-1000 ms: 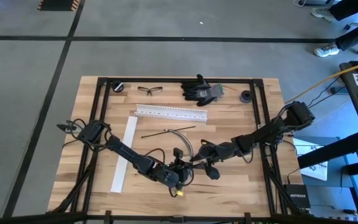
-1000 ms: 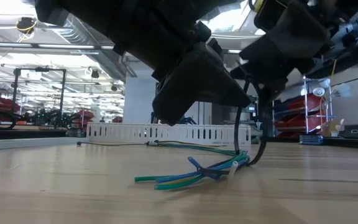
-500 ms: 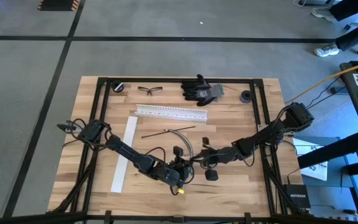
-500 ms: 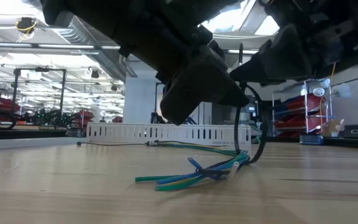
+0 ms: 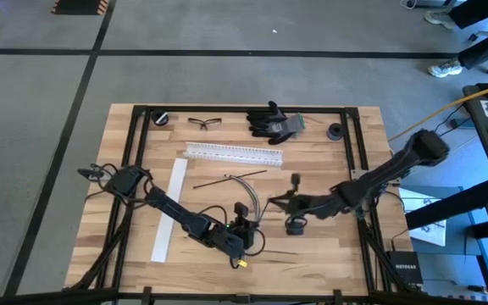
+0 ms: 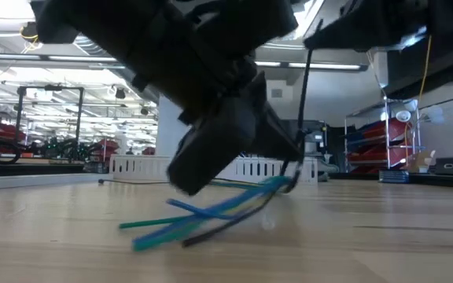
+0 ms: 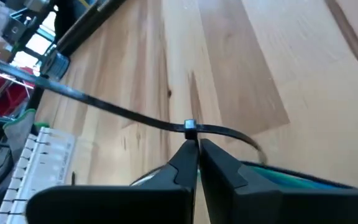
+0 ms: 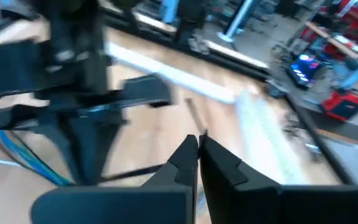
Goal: Ziptie cables
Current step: Wrap the black zip tie on the cable
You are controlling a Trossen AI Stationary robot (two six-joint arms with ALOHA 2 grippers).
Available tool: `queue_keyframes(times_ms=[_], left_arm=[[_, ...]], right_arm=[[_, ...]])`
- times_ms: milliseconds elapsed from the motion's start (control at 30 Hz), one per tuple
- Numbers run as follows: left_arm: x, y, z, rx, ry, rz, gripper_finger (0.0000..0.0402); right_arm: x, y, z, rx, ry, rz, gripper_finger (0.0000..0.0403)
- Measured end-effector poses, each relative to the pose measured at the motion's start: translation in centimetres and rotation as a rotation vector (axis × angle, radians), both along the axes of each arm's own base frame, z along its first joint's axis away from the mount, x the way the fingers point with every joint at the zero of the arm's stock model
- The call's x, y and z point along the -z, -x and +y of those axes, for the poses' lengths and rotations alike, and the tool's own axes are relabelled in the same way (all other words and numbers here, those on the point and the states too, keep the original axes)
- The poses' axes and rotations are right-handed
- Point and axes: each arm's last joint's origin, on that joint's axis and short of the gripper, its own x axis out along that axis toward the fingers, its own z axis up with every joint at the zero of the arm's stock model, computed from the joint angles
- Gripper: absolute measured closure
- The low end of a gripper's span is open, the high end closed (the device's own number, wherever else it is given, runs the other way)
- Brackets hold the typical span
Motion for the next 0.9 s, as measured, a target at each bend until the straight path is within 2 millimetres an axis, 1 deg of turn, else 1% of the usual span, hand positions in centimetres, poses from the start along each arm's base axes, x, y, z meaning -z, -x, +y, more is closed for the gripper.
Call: queue_keyframes(times_ms=[200, 267, 300, 400, 467, 533, 600, 667, 700, 767, 833, 900], left_arm=[[0.9, 0.2, -0.4, 0.027, -0.021, 0.032, 0.0401], [1.0, 0.1, -0.4, 0.026, -0.023, 0.032, 0.0401], [1.0, 0.1, -0.4, 0.025, -0.022, 0.032, 0.0401], [0.9, 0.0, -0.2, 0.016, -0.016, 0.023, 0.0401], [0.8, 0.0, -0.2, 0.009, -0.019, 0.015, 0.0401], [0.7, 0.0, -0.2, 0.006, -0.019, 0.007, 0.0401], [0.4, -0.1, -0.2, 0.003, -0.016, -0.006, 0.0401], [0.2, -0.2, -0.2, 0.003, -0.008, -0.026, 0.0401], [0.2, -0.2, -0.2, 0.003, -0.009, -0.029, 0.0401], [0.1, -0.2, -0.3, 0.002, -0.003, -0.037, 0.0401], [0.1, -0.2, -0.2, 0.002, -0.003, -0.038, 0.0401], [0.1, -0.2, -0.3, 0.002, -0.002, -0.039, 0.0401]], right_arm=[[-3.9, 3.1, -1.8, 0.110, 0.013, -0.058, 0.0403], [-4.9, 4.1, -2.2, 0.111, 0.007, -0.067, 0.0403], [-5.4, 4.5, -2.4, 0.097, -0.024, -0.079, 0.0403], [-5.4, 5.3, -2.7, 0.104, -0.128, -0.063, 0.0402], [-4.5, 5.7, -2.8, 0.120, -0.247, 0.011, 0.0397], [-3.2, 5.9, -2.6, 0.117, -0.416, 0.084, 0.0384], [-0.7, 5.7, -2.2, 0.110, -0.534, 0.160, 0.0361], [2.2, 5.6, -1.5, 0.068, -0.608, 0.203, 0.0332], [3.3, 5.5, -1.3, 0.046, -0.646, 0.189, 0.0318], [4.8, 4.9, -0.8, 0.000, -0.717, 0.116, 0.0289], [6.6, 4.7, -0.7, -0.017, -0.737, 0.086, 0.0267], [7.9, 4.2, -0.4, -0.032, -0.728, 0.067, 0.0253]])
